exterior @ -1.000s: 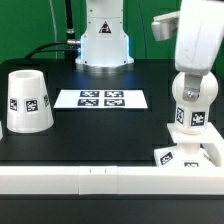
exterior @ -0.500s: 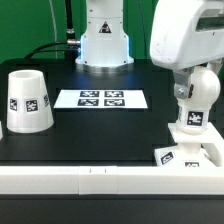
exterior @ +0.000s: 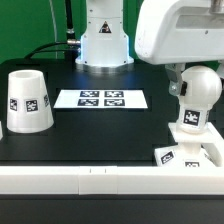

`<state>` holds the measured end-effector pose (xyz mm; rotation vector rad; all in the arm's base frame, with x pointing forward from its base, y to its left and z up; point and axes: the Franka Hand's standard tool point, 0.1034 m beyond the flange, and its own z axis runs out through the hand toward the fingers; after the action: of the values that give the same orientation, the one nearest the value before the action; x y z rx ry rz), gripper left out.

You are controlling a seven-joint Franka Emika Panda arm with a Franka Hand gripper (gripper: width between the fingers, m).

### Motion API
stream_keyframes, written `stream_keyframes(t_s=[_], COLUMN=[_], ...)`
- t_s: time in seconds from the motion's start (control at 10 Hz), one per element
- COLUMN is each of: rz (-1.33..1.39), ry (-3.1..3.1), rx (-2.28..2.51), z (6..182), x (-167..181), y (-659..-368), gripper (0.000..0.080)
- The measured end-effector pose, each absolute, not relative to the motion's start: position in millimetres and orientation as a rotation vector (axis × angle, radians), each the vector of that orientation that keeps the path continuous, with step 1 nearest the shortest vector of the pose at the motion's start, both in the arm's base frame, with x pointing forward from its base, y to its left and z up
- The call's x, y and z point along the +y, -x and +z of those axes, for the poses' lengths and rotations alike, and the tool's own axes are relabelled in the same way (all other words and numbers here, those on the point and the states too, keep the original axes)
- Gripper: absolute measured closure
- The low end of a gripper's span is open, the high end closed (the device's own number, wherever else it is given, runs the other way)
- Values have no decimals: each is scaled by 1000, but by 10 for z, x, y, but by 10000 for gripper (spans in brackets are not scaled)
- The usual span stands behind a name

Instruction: Assemble lamp

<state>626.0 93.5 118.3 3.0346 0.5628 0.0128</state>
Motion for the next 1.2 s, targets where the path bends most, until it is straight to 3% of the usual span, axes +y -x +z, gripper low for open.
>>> stream_keyframes(t_s=[0.6,1.2], rz=[39,13], ry=[-3133,-3020], rx=[-394,-935], z=[1173,1180], x=[931,957], y=[-6280,-6266], gripper=[221,221])
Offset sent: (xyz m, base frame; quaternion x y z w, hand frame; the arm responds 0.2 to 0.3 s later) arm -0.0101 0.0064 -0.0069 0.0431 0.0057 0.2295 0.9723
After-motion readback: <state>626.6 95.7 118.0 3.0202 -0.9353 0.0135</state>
